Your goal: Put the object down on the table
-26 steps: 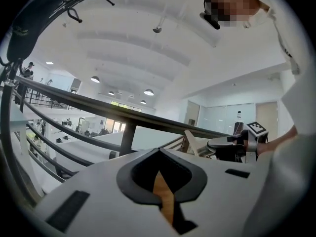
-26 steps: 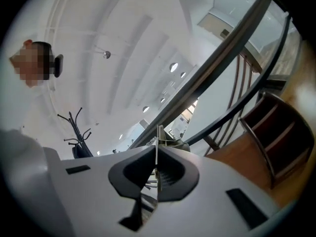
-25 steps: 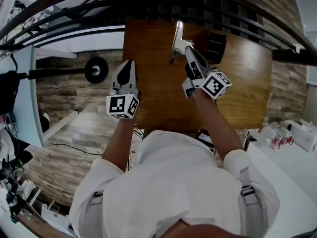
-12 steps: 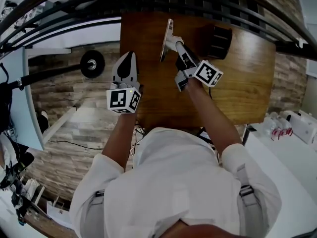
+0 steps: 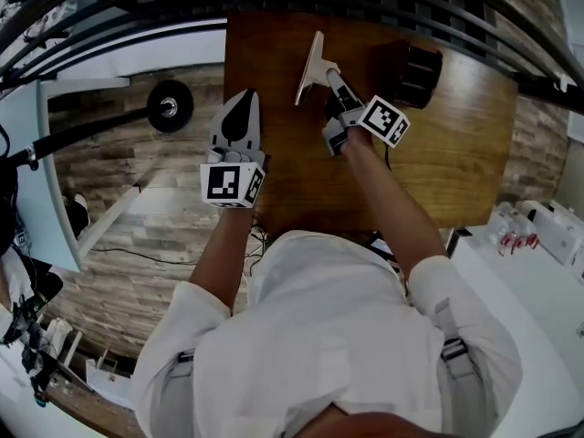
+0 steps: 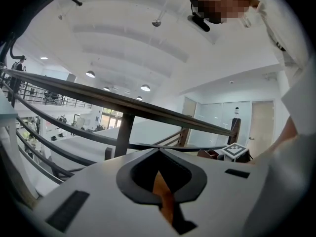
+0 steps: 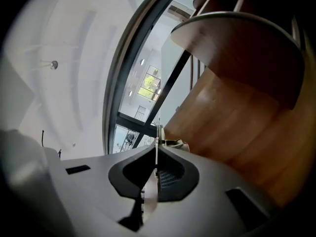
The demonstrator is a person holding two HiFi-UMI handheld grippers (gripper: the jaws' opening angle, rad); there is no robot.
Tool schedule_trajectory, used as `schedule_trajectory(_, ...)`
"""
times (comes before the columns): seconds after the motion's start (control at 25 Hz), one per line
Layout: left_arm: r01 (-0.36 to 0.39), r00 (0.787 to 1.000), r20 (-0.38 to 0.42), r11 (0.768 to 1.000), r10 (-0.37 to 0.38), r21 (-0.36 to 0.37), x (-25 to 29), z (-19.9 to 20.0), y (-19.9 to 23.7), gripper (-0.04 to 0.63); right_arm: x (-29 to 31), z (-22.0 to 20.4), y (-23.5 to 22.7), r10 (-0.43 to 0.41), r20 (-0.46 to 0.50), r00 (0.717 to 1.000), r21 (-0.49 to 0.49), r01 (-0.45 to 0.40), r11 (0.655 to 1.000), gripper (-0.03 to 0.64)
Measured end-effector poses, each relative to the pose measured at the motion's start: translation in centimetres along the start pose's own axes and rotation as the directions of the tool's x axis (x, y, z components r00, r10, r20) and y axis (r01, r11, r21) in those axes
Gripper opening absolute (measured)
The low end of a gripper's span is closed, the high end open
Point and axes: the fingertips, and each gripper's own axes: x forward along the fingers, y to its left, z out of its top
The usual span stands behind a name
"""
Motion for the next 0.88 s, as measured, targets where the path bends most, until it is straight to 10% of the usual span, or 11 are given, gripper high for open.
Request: schedule_trajectory(0.88, 0.003, 1.000, -0.016, 0.999, -0.004, -0.051, 0.1, -0.5, -0.8, 0.009, 1.3, -0.3, -2.5, -0.112, -0.042, 0.993, 0.069, 0.114, 0.991, 0.026)
